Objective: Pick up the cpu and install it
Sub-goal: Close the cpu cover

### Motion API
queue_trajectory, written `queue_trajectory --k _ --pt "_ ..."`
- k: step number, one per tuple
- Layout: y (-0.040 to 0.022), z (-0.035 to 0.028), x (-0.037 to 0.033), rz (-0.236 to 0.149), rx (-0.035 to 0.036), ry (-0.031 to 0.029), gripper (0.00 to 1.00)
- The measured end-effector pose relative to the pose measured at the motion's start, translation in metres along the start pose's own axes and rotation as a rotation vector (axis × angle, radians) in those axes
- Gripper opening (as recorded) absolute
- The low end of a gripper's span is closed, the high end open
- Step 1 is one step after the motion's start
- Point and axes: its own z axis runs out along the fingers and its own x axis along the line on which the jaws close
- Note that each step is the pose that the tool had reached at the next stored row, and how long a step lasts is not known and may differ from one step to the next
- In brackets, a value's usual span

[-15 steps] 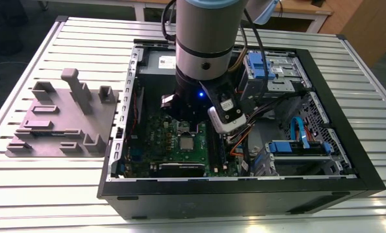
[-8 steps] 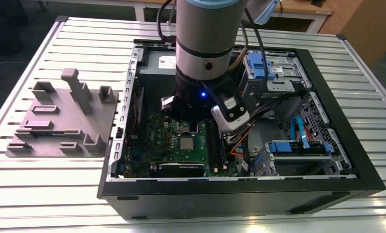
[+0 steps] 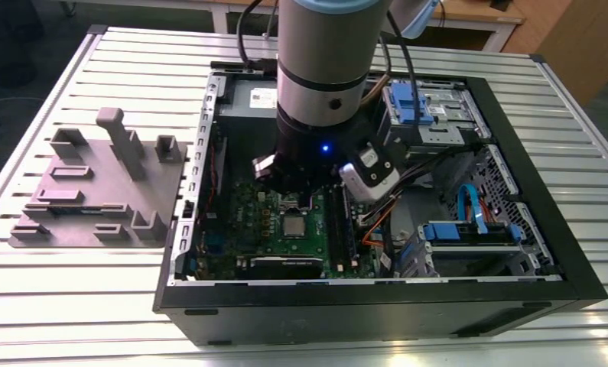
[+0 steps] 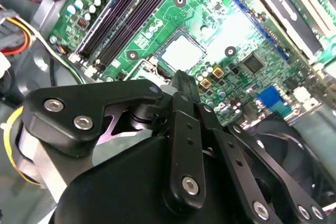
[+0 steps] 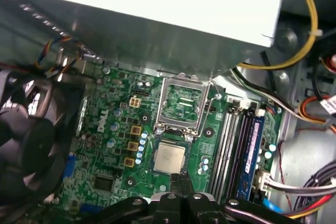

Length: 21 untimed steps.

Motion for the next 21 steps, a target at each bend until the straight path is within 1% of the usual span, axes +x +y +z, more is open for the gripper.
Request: queue_trajectory --k 8,21 --pt "0.0000 0.0000 0.0000 -0.134 -0.0020 0.0049 0.10" --pt "0.0000 0.0000 0.0000 -0.330 -0.0049 0.0122 0.10"
